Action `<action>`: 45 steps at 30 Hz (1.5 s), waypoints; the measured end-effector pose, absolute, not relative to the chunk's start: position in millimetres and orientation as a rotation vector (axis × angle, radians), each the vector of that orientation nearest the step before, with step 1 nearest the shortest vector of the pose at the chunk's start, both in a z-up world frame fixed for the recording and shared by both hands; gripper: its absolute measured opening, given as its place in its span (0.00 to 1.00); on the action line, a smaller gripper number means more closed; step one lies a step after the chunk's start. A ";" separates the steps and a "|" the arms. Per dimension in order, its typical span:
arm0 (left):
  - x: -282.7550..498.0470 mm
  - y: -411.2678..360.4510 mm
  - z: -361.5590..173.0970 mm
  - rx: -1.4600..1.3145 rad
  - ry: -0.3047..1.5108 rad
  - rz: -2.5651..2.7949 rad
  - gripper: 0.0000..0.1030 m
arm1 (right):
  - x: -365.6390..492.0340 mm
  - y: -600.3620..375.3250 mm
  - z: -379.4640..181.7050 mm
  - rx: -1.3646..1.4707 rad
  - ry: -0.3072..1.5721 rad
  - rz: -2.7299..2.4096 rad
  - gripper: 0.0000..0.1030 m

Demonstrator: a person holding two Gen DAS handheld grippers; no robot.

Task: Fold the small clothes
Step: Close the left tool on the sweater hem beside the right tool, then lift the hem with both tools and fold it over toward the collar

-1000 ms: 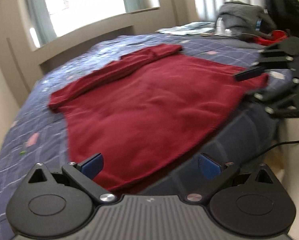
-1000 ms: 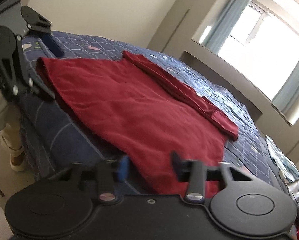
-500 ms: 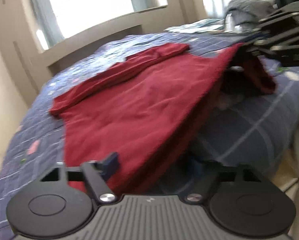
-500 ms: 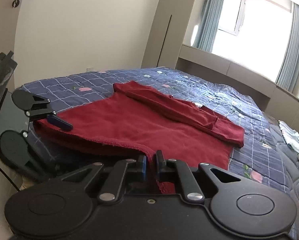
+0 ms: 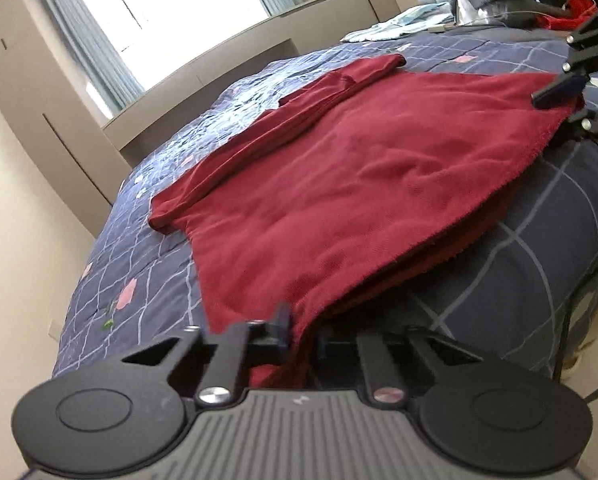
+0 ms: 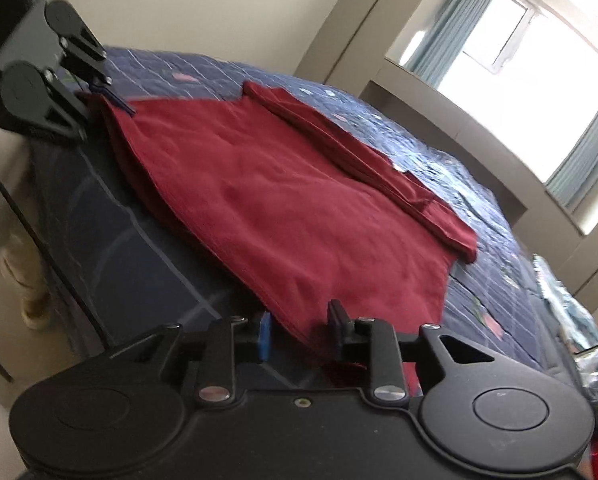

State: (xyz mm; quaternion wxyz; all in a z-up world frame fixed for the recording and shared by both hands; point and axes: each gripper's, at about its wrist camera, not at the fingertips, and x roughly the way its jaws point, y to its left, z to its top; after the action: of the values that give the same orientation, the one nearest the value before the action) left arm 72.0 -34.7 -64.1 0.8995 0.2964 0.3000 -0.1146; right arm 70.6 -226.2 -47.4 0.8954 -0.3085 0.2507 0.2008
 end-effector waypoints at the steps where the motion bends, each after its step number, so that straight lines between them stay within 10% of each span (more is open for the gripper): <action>1: 71.8 -35.4 -63.2 0.612 0.619 -0.239 0.05 | 71.6 -228.2 -48.0 -0.636 0.518 0.408 0.23; 5: 66.3 -30.7 -50.9 0.586 0.591 -0.260 0.04 | 71.4 -234.1 -39.7 -0.626 0.494 0.409 0.06; 25: -48.4 5.2 16.9 0.587 0.726 -0.534 0.03 | -35.3 -254.6 38.4 -0.587 0.702 0.663 0.06; 45: 122.2 4.5 125.9 0.484 0.697 -0.468 0.05 | 119.3 -257.7 137.4 -0.660 0.547 0.658 0.08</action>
State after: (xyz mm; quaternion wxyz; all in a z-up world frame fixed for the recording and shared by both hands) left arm 122.2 4.5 125.9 0.8849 0.2328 0.3349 -0.2248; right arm 119.3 -257.7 137.4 0.8574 -0.3144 0.2605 0.3134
